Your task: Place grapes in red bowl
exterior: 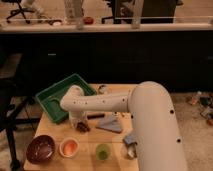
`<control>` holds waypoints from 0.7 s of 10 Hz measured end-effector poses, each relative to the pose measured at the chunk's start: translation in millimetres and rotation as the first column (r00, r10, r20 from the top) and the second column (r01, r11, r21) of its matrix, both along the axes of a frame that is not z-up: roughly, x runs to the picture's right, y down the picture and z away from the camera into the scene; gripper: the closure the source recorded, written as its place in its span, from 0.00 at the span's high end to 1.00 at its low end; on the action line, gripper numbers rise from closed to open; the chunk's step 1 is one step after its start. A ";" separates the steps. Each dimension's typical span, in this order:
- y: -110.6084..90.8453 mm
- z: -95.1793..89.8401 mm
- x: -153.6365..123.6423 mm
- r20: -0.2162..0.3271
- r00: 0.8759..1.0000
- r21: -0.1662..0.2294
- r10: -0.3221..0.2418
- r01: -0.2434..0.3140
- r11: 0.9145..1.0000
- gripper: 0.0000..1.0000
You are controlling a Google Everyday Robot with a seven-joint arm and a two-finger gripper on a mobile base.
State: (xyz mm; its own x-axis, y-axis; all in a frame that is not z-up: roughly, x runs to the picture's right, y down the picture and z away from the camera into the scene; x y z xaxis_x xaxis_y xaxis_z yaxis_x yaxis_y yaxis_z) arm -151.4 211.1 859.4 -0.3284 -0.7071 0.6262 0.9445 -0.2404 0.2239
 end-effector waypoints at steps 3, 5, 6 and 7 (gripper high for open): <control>-6.7 -6.8 2.3 -0.004 1.000 0.011 0.000 0.000 1.000 0.06; -13.6 -16.8 4.8 -0.015 1.000 0.033 0.009 -0.009 0.999 0.00; -20.7 -24.6 5.8 -0.023 1.000 0.046 0.016 -0.015 0.999 0.00; -31.8 -37.1 7.2 -0.039 0.999 0.063 0.022 -0.020 0.998 0.00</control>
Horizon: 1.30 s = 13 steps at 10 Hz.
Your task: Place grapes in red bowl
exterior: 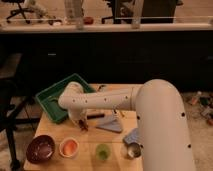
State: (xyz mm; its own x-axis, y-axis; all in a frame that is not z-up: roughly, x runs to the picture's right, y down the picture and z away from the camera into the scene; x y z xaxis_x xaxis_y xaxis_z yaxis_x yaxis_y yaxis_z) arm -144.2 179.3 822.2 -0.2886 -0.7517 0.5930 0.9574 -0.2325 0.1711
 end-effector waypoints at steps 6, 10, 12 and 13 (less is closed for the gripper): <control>-56.4 -33.1 14.8 -0.056 0.996 0.098 0.076 -0.070 0.993 0.00; -104.7 -44.1 82.7 -0.117 0.963 0.185 0.242 -0.219 0.958 0.00; -110.7 -47.1 102.9 -0.130 0.950 0.199 0.284 -0.255 0.946 0.00; -110.5 -47.1 101.5 -0.129 0.951 0.199 0.282 -0.254 0.947 0.00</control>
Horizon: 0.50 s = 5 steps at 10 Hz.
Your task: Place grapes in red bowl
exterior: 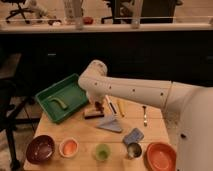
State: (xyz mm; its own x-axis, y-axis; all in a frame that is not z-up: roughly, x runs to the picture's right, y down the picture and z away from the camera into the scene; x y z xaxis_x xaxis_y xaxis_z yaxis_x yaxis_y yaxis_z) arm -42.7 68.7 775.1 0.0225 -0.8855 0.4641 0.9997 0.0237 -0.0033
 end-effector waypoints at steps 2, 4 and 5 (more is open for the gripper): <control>-0.2 0.1 2.3 -0.003 1.000 0.000 0.003 -0.003 1.000 0.00; 0.0 0.1 0.8 -0.001 1.000 0.000 0.001 -0.001 1.000 0.00; 0.1 0.0 0.0 0.000 1.000 0.000 0.000 0.000 1.000 0.00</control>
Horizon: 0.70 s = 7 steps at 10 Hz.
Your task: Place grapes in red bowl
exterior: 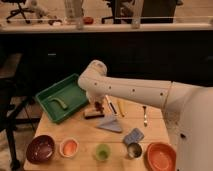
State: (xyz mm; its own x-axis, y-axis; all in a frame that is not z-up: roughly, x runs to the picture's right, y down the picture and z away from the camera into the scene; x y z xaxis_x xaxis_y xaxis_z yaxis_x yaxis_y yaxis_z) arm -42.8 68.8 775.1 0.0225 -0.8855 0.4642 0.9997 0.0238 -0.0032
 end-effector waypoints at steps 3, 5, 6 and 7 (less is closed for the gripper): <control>1.4 -4.9 4.2 -0.013 1.000 0.005 0.015 -0.015 1.000 0.00; 9.8 -21.8 23.4 -0.036 0.998 0.019 0.051 -0.051 0.999 0.00; 18.2 -34.0 39.5 -0.055 0.995 0.029 0.081 -0.079 0.996 0.00; 22.2 -42.5 47.1 -0.072 0.992 0.040 0.105 -0.102 0.994 0.00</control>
State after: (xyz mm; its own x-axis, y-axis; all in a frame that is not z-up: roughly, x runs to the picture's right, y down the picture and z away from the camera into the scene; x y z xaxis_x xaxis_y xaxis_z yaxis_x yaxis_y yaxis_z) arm 4.4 91.0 732.7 0.1479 -0.8930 0.4251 0.9889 0.1285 -0.0742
